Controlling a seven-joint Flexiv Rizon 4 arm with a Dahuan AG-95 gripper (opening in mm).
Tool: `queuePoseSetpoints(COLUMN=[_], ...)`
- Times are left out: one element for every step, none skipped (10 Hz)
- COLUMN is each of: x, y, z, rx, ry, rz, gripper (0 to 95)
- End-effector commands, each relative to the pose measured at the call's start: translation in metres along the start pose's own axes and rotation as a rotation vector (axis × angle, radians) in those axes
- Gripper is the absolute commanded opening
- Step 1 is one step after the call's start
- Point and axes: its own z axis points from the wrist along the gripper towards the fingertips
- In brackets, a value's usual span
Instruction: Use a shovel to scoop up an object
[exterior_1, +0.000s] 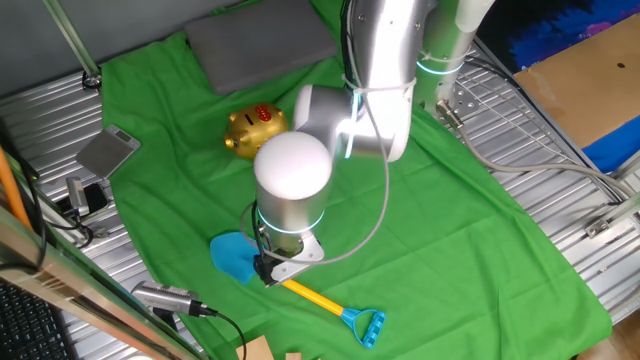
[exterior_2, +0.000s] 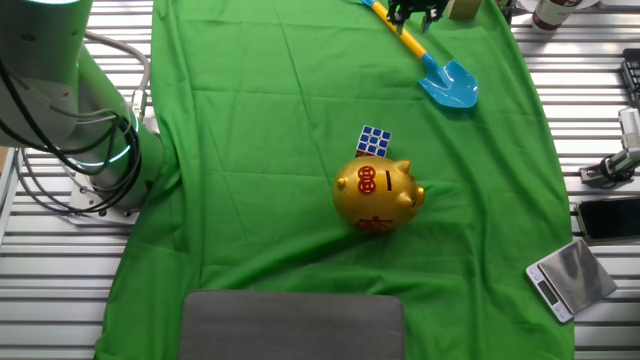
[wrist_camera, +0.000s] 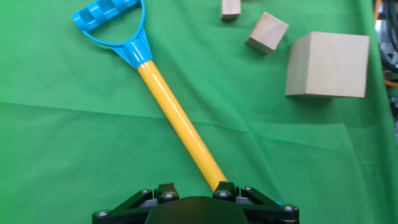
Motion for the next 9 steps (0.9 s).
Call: queuePoseSetpoints(x=[0.000, 0.000, -0.001, -0.001, -0.002, -0.002, -0.003, -0.004, -0.004], y=[-0.002, -0.003, -0.005, -0.007, -0.008, -0.009, -0.010, -0.011, -0.010], z=[0.001, 0.002, 0.005, 0.007, 0.009, 0.010, 0.014, 0.016, 0.018], rx=[0.022, 0.025, 0.034, 0.037, 0.038, 0.039, 0.045, 0.048, 0.051], ry=[0.000, 0.001, 0.000, 0.000, -0.002, -0.004, -0.009, -0.008, -0.008], rz=[0.011, 0.012, 0.018, 0.019, 0.024, 0.027, 0.031, 0.029, 0.025], gripper=[38.0, 38.0, 38.0, 38.0, 38.0, 38.0, 38.0, 38.0, 38.0])
